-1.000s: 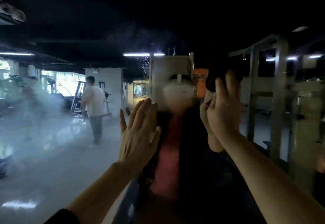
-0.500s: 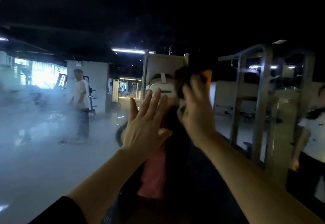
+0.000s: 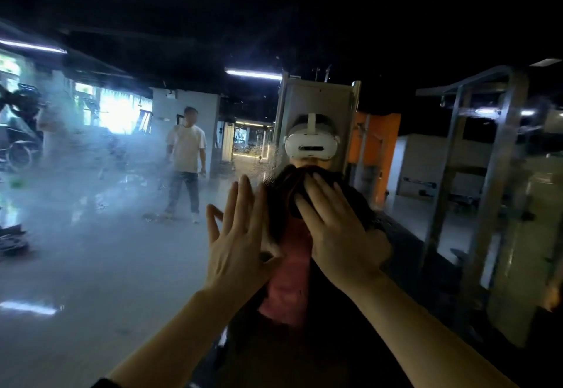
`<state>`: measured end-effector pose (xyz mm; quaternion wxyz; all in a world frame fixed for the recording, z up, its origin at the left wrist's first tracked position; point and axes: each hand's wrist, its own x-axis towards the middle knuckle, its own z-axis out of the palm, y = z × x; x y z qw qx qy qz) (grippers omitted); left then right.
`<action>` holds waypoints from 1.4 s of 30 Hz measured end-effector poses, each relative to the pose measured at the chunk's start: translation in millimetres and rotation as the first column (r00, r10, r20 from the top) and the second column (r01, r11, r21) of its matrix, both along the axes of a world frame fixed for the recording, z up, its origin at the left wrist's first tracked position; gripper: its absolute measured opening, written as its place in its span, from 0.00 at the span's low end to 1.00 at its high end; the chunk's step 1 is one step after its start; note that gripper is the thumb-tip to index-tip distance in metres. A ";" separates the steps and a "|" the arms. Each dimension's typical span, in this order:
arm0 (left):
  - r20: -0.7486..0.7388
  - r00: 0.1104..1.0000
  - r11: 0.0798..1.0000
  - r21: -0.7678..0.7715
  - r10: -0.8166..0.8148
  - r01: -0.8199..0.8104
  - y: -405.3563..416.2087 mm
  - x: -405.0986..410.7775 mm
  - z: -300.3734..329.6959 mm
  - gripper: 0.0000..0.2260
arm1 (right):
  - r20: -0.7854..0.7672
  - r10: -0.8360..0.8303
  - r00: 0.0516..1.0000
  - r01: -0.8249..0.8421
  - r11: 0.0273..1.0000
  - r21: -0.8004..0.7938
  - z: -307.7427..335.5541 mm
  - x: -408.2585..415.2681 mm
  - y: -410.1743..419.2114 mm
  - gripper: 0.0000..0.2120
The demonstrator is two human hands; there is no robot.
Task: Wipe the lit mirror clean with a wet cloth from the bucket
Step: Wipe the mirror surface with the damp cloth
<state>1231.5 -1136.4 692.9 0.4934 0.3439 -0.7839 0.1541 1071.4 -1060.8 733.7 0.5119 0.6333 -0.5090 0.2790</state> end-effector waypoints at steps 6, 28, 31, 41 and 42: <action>0.018 0.999 0.999 0.032 0.029 -0.030 -1.0 -2.9 1.0 0.61 | 0.366 -0.019 0.930 0.109 0.967 -0.229 21.1 -35.3 19.2 0.21; 0.054 0.998 0.998 0.056 -0.044 0.041 22.5 -29.8 -48.4 0.54 | 0.356 -0.099 0.929 0.087 0.995 0.050 -92.6 -43.7 64.6 0.31; 0.010 0.998 0.997 0.046 -0.056 0.056 22.0 -29.0 -47.6 0.54 | 0.517 -0.062 0.854 0.137 0.985 -0.109 -59.5 -49.2 64.9 0.24; -0.061 0.990 0.967 0.213 -0.131 0.141 53.3 -33.3 -115.4 0.38 | 0.142 0.042 0.989 -0.086 0.943 0.322 -184.3 -47.3 72.7 0.26; -0.042 0.989 0.963 0.226 -0.143 0.149 53.6 -34.9 -118.3 0.40 | 0.225 0.051 0.973 -0.111 0.959 0.262 -176.0 -48.9 75.6 0.23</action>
